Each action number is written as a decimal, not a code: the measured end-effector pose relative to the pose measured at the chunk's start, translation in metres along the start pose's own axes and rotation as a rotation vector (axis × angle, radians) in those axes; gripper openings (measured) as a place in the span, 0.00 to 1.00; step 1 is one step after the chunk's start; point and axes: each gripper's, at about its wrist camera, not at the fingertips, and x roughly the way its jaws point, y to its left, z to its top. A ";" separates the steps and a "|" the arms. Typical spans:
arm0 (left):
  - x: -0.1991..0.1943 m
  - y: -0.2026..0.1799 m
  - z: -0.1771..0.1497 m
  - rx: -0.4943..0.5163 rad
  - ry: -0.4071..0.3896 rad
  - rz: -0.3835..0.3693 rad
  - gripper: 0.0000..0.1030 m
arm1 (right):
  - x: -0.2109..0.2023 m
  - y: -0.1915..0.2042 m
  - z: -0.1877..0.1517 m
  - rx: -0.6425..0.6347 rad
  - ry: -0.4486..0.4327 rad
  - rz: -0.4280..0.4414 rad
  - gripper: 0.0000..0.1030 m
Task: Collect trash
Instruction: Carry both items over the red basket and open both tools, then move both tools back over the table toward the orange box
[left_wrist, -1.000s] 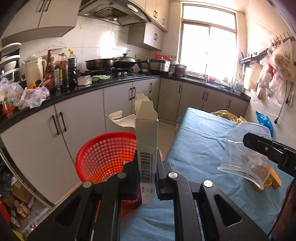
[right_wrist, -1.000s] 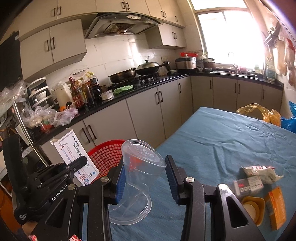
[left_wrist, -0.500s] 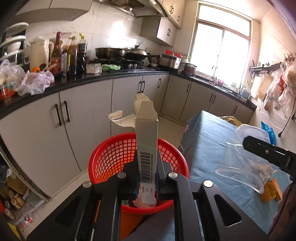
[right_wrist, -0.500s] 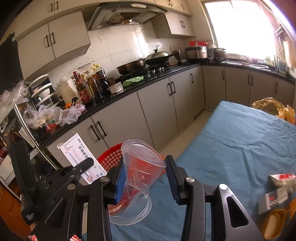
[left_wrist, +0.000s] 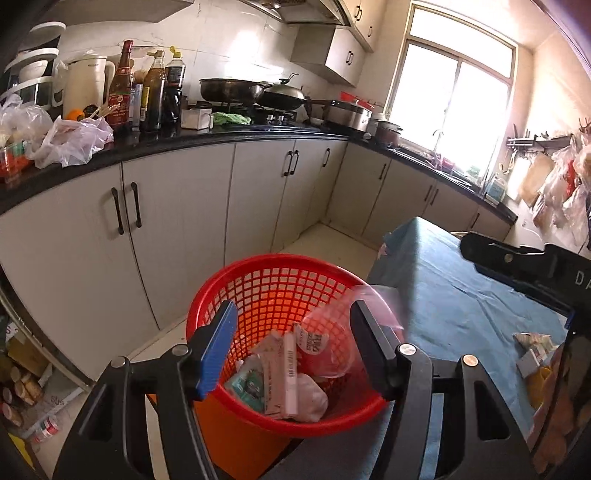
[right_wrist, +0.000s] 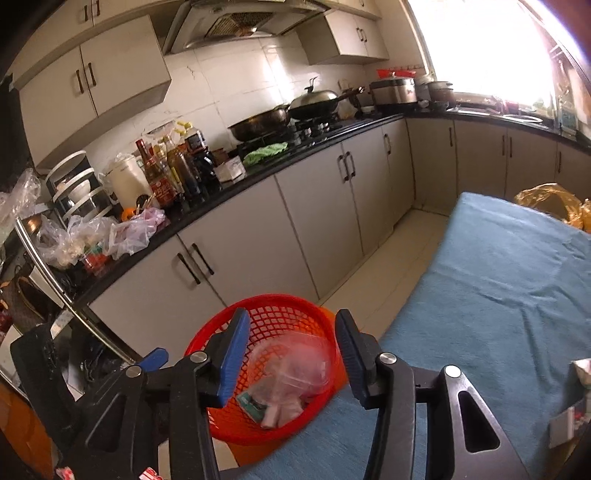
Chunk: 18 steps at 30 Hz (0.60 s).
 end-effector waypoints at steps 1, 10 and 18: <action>-0.003 -0.002 -0.001 0.002 0.001 -0.007 0.60 | -0.008 -0.003 -0.002 0.005 -0.006 0.000 0.50; -0.047 -0.065 -0.020 0.100 -0.002 -0.138 0.60 | -0.103 -0.052 -0.054 0.070 -0.039 -0.075 0.53; -0.085 -0.155 -0.046 0.264 0.018 -0.269 0.62 | -0.207 -0.109 -0.091 0.112 -0.132 -0.217 0.58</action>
